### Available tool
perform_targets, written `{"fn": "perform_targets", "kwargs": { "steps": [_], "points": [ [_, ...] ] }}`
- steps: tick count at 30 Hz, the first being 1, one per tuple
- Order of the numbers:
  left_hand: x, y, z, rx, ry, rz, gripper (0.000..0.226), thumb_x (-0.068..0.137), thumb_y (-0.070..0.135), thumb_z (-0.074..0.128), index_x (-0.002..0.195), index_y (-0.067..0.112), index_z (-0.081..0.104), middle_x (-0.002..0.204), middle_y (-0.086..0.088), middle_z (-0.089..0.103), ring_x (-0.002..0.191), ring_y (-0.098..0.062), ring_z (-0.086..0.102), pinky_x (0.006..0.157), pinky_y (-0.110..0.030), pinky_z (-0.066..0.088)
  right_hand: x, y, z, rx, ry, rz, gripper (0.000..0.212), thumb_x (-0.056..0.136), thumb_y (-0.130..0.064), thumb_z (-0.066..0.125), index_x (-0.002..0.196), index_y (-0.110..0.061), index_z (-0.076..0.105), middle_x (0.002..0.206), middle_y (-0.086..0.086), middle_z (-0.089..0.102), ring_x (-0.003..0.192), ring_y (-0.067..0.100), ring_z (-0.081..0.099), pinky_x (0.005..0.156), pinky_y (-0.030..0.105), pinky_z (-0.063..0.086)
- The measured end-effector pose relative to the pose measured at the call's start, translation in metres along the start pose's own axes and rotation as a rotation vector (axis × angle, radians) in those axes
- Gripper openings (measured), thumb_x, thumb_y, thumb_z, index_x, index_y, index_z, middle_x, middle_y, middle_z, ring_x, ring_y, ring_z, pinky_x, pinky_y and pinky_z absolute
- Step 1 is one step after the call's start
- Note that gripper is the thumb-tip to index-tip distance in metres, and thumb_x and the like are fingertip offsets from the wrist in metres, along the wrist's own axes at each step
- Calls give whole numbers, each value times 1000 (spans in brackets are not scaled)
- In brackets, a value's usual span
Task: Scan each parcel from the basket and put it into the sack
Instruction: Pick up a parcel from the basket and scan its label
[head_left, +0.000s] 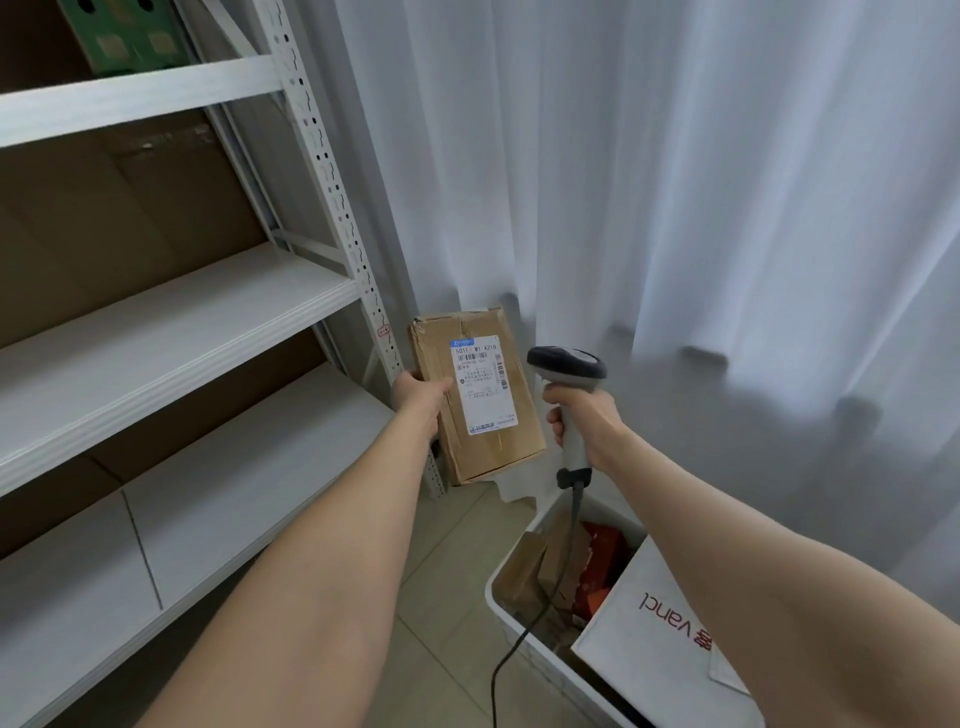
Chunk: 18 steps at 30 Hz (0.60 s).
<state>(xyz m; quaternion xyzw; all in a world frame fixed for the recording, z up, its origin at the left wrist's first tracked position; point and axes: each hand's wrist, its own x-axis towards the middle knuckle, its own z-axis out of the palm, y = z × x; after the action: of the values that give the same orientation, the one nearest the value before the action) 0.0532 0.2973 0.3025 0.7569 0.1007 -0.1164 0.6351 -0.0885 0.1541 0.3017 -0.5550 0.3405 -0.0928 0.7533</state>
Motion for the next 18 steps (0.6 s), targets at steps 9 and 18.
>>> {"fn": "perform_targets", "kwargs": {
  "steps": [9,18],
  "points": [
    [6,-6,-3,80,29,13,25,90,7,60,115,7,63,112,-12,67,101,-30,64,90,-47,54,-12,-10,23,-124,-128,-9,8,85,-6,59,94,-4,60,62,9,57,50,16,49,50,25,44],
    [13,-9,-14,83,56,16,21,92,8,58,112,9,62,111,-10,67,100,-29,64,89,-44,54,-16,-19,36,-184,-182,12,9,86,-8,59,95,-7,59,64,7,57,53,14,50,54,26,46]
  ]
}}
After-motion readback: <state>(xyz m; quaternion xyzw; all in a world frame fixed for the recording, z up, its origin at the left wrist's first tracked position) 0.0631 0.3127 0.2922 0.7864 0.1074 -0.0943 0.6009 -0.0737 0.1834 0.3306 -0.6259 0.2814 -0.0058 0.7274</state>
